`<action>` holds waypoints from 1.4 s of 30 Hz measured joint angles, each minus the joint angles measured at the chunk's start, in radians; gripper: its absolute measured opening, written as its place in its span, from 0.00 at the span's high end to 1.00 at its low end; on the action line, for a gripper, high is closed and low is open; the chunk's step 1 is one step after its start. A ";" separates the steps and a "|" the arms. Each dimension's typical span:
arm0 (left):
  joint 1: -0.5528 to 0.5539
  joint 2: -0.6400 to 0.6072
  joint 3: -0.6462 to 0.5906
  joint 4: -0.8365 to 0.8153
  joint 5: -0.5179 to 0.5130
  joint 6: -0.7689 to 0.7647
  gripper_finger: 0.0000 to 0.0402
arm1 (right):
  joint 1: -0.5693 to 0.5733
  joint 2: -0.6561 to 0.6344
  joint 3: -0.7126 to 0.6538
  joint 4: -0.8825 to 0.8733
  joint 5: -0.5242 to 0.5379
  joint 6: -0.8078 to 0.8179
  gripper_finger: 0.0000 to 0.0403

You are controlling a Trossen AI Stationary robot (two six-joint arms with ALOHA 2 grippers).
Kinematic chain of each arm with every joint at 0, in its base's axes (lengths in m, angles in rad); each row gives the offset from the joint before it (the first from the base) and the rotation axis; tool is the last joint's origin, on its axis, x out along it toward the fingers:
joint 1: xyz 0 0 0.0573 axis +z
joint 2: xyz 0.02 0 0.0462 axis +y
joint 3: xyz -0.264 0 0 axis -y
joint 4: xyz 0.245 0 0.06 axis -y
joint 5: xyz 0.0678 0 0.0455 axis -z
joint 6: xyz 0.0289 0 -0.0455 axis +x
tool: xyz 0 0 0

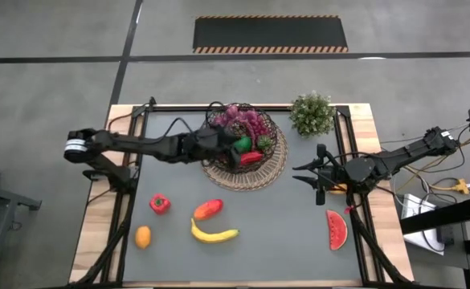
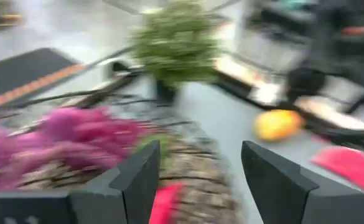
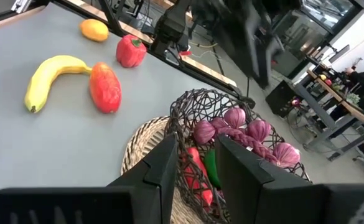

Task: Build produce basket
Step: Put the red bell pepper into the basket

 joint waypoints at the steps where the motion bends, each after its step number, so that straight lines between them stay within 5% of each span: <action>1: -0.024 -0.013 0.000 -0.003 0.015 0.000 0.48 | 0.000 0.000 0.000 -0.001 0.000 0.000 0.76; 6: -0.176 -0.068 0.004 -0.031 0.024 -0.075 0.48 | 0.000 0.000 0.000 -0.002 0.000 0.000 0.75; 10: -0.298 -0.094 0.006 -0.192 0.024 -0.298 0.48 | 0.000 0.001 0.000 -0.006 0.008 0.000 0.76; 17: -0.477 -0.094 0.155 -1.152 0.177 -1.006 0.48 | -0.002 0.001 0.000 -0.011 0.008 0.000 0.76; 20: -0.506 -0.076 0.201 -1.315 0.181 -1.178 0.48 | -0.002 0.001 0.000 -0.010 0.008 -0.001 0.75; 29: -0.522 -0.069 0.144 -1.474 0.304 -1.227 0.45 | -0.002 0.001 0.000 -0.011 0.008 0.008 0.77; 42: -0.529 -0.066 0.004 -1.467 0.336 -1.199 0.18 | -0.002 0.001 0.000 -0.020 0.007 0.028 0.77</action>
